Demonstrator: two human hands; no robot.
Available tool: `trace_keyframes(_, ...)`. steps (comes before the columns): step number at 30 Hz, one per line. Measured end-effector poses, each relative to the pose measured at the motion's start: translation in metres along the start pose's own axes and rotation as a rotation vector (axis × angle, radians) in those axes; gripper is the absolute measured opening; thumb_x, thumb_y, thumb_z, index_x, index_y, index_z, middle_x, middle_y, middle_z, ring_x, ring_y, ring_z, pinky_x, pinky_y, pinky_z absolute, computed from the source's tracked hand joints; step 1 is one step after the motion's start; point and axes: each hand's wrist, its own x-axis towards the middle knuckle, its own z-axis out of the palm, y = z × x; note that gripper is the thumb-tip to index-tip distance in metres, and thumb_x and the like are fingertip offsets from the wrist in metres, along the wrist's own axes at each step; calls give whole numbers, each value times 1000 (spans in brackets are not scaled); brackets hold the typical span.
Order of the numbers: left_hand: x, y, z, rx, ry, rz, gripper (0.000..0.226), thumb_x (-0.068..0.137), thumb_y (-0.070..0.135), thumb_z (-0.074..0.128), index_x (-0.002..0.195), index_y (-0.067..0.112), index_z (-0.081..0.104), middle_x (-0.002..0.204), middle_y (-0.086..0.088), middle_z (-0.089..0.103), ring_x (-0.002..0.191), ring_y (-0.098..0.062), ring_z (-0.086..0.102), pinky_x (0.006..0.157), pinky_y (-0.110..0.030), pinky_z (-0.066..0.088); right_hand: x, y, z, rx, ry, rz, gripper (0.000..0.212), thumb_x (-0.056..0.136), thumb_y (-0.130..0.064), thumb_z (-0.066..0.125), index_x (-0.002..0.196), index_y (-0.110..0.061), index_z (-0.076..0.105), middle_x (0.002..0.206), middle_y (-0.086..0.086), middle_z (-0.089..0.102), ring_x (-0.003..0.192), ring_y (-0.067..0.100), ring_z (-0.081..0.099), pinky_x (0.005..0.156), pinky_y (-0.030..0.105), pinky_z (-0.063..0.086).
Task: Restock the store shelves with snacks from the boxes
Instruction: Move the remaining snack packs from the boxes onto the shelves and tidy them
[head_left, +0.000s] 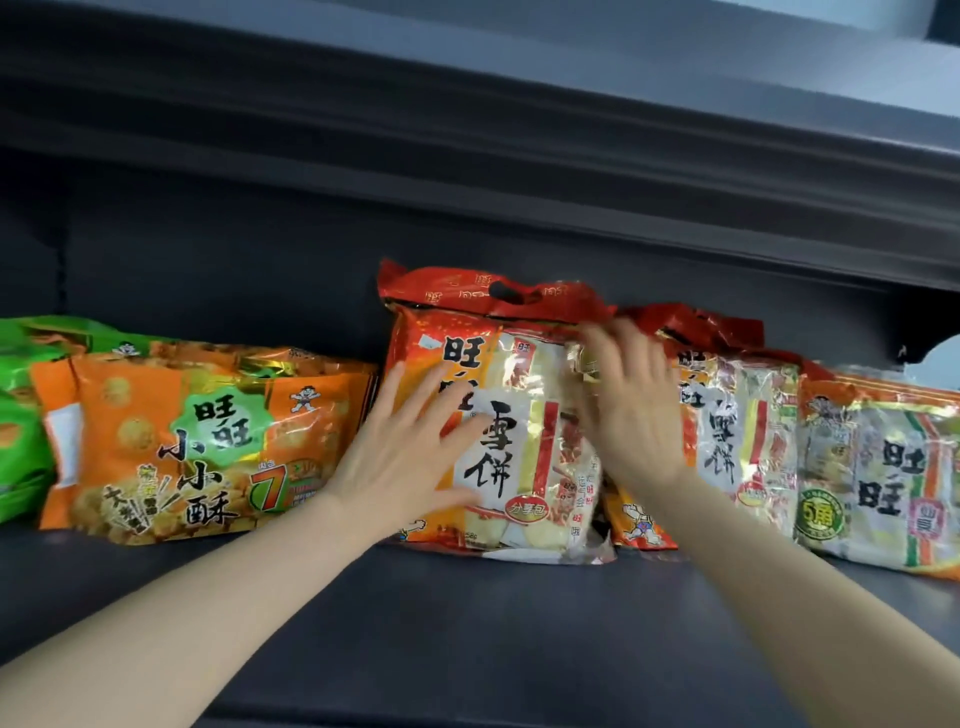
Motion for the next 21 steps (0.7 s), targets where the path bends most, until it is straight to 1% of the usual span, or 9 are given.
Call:
trace_keyframes(2,15,-9,-11,-54,153,-77,69,88,60,54,144,20,46,152,-15,38,147,-34,25,118,-59,20,24,11,1,30,30,198,49,97,-25,58,141,-8,44,133,20,51,115,40,50,91,50,44)
trace_keyframes(4,36,-22,-26,-141,241,-233,61,94,46,55,147,19,41,157,-15,29,149,-34,21,120,-55,19,41,18,4,67,-30,320,50,94,-17,61,140,-6,44,128,24,53,111,46,51,84,52,45)
trace_keyframes(7,63,-48,-34,-262,283,-487,58,98,36,52,150,22,31,158,-17,25,147,-36,23,117,-54,28,53,22,8,162,-61,418,32,100,-16,55,128,-3,49,113,25,61,97,47,60,68,43,42)
trace_keyframes(9,73,-65,-32,-402,273,-642,53,101,35,49,149,20,32,142,-17,48,128,-36,50,96,-46,49,57,23,11,216,-120,467,24,104,-23,49,118,-4,53,96,24,67,83,47,64,61,37,38)
trace_keyframes(11,79,-75,-25,-459,250,-740,39,104,36,42,137,15,47,117,-15,64,103,-34,65,73,-39,49,60,23,12,239,-173,510,28,105,-30,47,110,-4,55,91,24,68,80,47,64,61,37,39)
trace_keyframes(14,82,-83,-16,-400,270,-757,35,106,35,37,111,9,61,101,-15,67,92,-35,66,65,-37,43,68,24,12,214,-207,599,35,104,-35,48,105,-2,59,97,27,67,88,48,63,65,37,37)
trace_keyframes(17,82,-85,-11,-397,282,-803,36,106,34,38,109,9,63,104,-17,68,94,-37,65,66,-36,40,74,19,15,268,-218,634,36,103,-37,51,100,-3,61,97,25,68,91,47,64,68,42,46)
trace_keyframes(19,80,-85,-10,-387,296,-783,34,105,31,41,118,7,61,113,-19,65,101,-38,64,70,-40,44,74,17,18,358,-244,599,36,101,-41,53,108,-7,62,105,19,67,96,40,64,80,45,53)
trace_keyframes(21,73,-75,-13,-336,358,-701,41,102,30,47,136,8,50,135,-19,52,121,-37,53,91,-43,49,74,18,18,491,-233,572,40,98,-50,54,124,-19,57,122,9,57,102,27,60,91,41,51)
